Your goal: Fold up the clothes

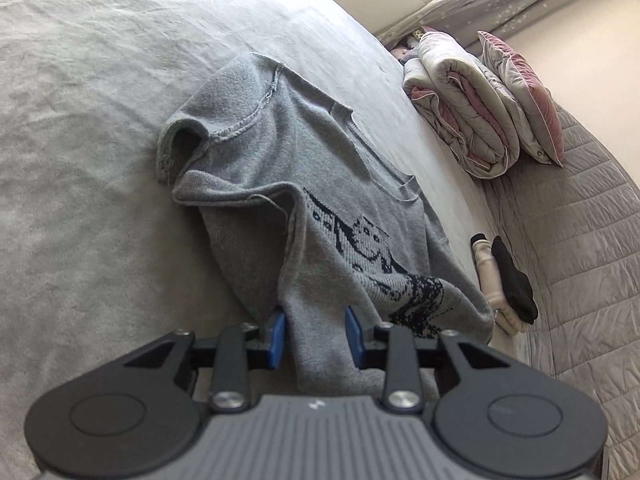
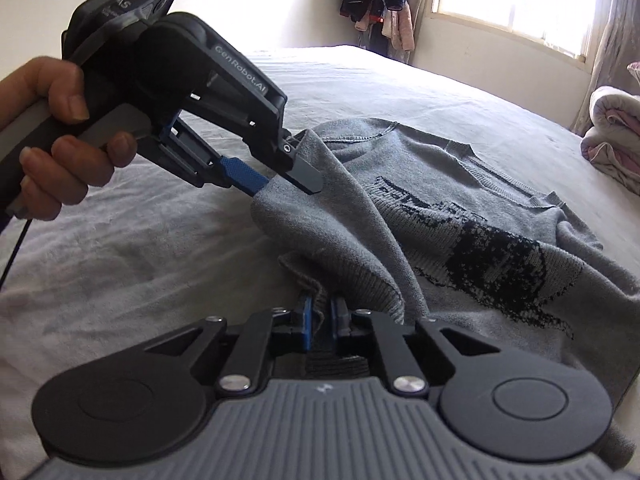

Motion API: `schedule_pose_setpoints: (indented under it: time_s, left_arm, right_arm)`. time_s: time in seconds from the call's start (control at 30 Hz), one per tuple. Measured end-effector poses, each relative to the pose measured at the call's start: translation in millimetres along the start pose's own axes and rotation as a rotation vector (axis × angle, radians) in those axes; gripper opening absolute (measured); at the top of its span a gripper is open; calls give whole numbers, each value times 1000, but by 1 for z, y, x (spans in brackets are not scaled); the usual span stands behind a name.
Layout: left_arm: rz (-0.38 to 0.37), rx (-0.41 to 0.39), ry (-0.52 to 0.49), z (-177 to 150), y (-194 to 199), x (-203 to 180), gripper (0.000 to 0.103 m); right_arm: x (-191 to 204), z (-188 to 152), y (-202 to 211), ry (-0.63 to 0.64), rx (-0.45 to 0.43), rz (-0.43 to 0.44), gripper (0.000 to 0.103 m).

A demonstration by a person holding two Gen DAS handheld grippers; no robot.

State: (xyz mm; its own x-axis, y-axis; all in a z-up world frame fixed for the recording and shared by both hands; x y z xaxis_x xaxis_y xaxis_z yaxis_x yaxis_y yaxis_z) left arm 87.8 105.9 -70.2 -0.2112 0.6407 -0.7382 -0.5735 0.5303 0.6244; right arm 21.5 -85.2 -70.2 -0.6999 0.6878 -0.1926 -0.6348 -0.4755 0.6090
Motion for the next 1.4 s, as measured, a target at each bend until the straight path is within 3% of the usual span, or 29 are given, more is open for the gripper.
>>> schedule_pose_setpoints:
  time_s: [0.07, 0.2, 0.33, 0.5, 0.67, 0.73, 0.77, 0.8, 0.93, 1.0, 1.03, 1.07, 1.13, 1.3, 1.4]
  left_arm:
    - [-3, -12, 13, 3, 3, 2, 21]
    - [-14, -31, 28, 10, 10, 6, 8]
    - [-10, -45, 16, 13, 18, 8, 5]
    - [20, -85, -8, 17, 38, 13, 4]
    - [78, -123, -19, 21, 65, 31, 2]
    - [110, -140, -19, 22, 74, 41, 2]
    - [122, -142, -18, 22, 78, 47, 2]
    - [128, -129, -17, 21, 80, 52, 3]
    - [121, -25, -34, 6, 79, 66, 9]
    - [117, 31, -33, -6, 76, 73, 16]
    - [115, 54, -31, -11, 74, 76, 18]
    - [110, 69, -29, -15, 73, 77, 21]
    - [94, 73, -31, -19, 73, 78, 24]
    - [52, 81, 0, -22, 72, 76, 45]
    - [67, 82, -44, -26, 66, 67, 46]
  right_arm:
    - [-8, 3, 7, -94, -13, 75, 2]
    - [-18, 10, 23, -270, -53, 229, 2]
    - [-16, 15, 36, -398, -95, 387, 2]
    - [0, 22, 37, -450, -115, 545, 3]
    - [26, 33, 37, -386, -110, 593, 3]
    - [33, 33, 34, -337, -95, 559, 4]
    - [36, 33, 33, -312, -85, 539, 10]
    - [38, 32, 32, -288, -70, 516, 16]
    - [31, 22, 34, -199, 6, 408, 18]
    - [17, 11, 42, -190, 20, 342, 28]
    - [8, 5, 49, -208, 17, 306, 46]
    - [-1, -2, 57, -228, 14, 270, 54]
    - [-21, -14, 70, -281, 13, 211, 54]
    - [-59, -47, 97, -422, 13, 90, 54]
    - [-77, -69, 113, -499, 44, 20, 54]
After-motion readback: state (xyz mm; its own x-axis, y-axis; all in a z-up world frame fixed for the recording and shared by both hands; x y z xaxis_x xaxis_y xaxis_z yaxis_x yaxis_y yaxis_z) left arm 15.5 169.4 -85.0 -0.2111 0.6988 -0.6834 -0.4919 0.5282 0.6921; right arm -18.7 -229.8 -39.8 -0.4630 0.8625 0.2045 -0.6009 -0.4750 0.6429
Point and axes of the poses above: each gripper's, at about its wrist camera, not at the fingertips, and y roughly against the way its jaws point, x to its left, z to its top, the point moved 4 cm from there along -y, roughly the way its jaws point, and after that the axes turned 12 degrees about y, right-handed, at the moved point
